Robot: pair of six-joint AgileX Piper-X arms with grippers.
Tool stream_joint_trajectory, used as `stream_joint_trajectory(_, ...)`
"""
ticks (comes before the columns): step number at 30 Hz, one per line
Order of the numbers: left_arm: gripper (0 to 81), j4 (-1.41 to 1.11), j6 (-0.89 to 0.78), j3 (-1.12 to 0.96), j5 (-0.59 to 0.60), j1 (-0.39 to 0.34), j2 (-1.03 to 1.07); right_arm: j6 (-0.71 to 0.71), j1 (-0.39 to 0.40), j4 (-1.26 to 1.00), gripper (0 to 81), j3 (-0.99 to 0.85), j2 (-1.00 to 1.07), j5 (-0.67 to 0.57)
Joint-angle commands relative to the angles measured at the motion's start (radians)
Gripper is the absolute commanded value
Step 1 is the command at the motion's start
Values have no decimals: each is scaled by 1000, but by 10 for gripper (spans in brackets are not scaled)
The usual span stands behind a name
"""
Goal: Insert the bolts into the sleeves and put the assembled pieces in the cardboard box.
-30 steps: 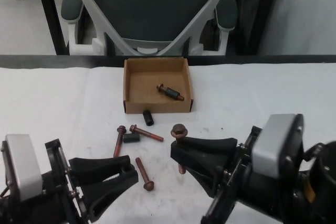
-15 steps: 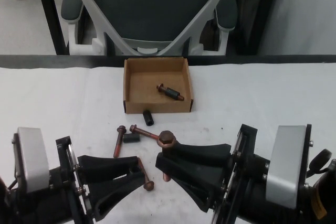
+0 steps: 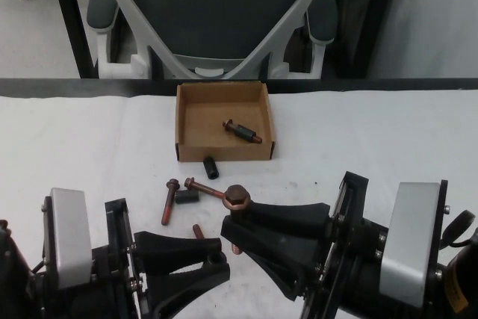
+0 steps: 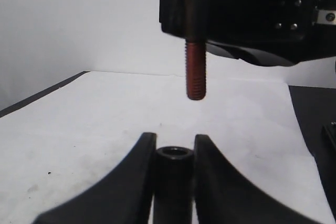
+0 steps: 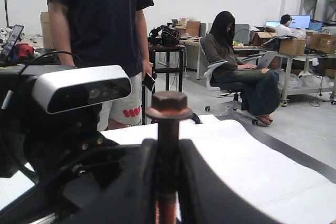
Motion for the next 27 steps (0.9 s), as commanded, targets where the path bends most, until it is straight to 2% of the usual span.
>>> stream_joint_trajectory(1, 8, -74, 93, -11, 53, -6, -13, -7, 3, -19, 2, 1, -12, -1)
stream_joint_trajectory(10, 8, -110, 93, -11, 98, -6, -13, -7, 3, -19, 2, 0, -12, -1)
stream_joint_trajectory(27, 8, -103, 123, -51, 58, -6, -13, -37, -55, 91, 2, -94, -12, -47)
